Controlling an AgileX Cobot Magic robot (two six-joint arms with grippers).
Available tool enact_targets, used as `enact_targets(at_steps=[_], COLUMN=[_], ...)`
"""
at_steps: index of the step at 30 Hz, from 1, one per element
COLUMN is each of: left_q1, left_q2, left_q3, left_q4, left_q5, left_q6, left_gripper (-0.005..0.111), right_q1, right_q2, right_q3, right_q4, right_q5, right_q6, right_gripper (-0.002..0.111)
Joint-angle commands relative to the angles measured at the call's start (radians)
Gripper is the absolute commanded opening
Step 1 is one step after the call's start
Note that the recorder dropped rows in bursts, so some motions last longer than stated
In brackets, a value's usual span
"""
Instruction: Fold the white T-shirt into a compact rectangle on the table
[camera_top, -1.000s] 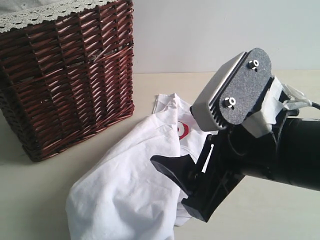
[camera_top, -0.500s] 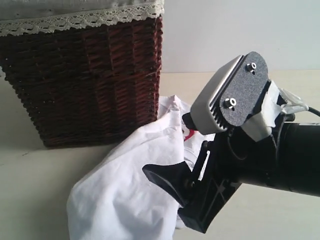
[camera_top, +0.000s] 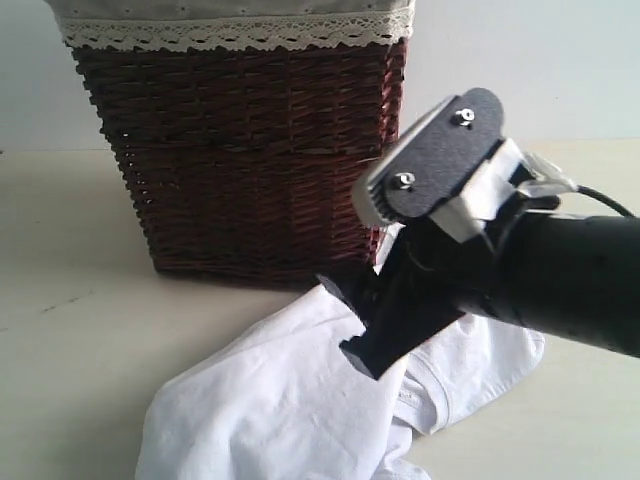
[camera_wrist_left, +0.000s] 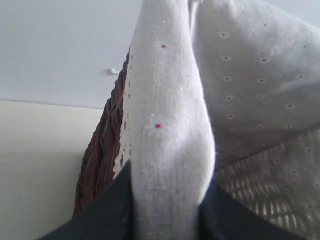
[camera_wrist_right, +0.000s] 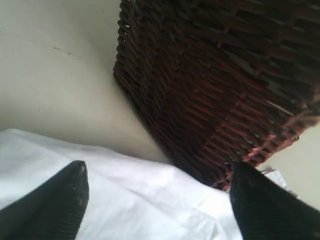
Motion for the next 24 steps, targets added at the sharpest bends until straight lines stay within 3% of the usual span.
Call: enact_targets(at_steps=[1,4,9,14,24], left_q1=[-0.011,-0.013,-0.013,-0.013,0.024], left_q2=[0.078,0.109,0.134,0.095,-0.025], left_q3=[0.011,-0.015,-0.033,-0.035,-0.110], left_q4=[-0.115,-0.174,-0.186,-0.186,0.043], left_q5=[-0.106,-0.126,-0.132,-0.132,0.064], left_q6=[-0.029,-0.029,-0.006,0.059,0.080], left_gripper=[0.009,0.025,0.048,0.077,0.079], right_q1=[-0.003,-0.003,-0.003,-0.003,-0.003], right_q2=[0.121,0.166,0.173,0.173,0.167], right_q3=[-0.101,-0.154,-0.174,-0.174,-0.174], right_q4=[-0.028,0.024,0.042,0.048,0.079], right_q5=[-0.146,-0.250,-0.242,-0.237,-0.241], right_q6=[0.024,0.111,0.106,0.106,0.098], right_gripper=[0.055,0.044,0.030,0.028,0.028])
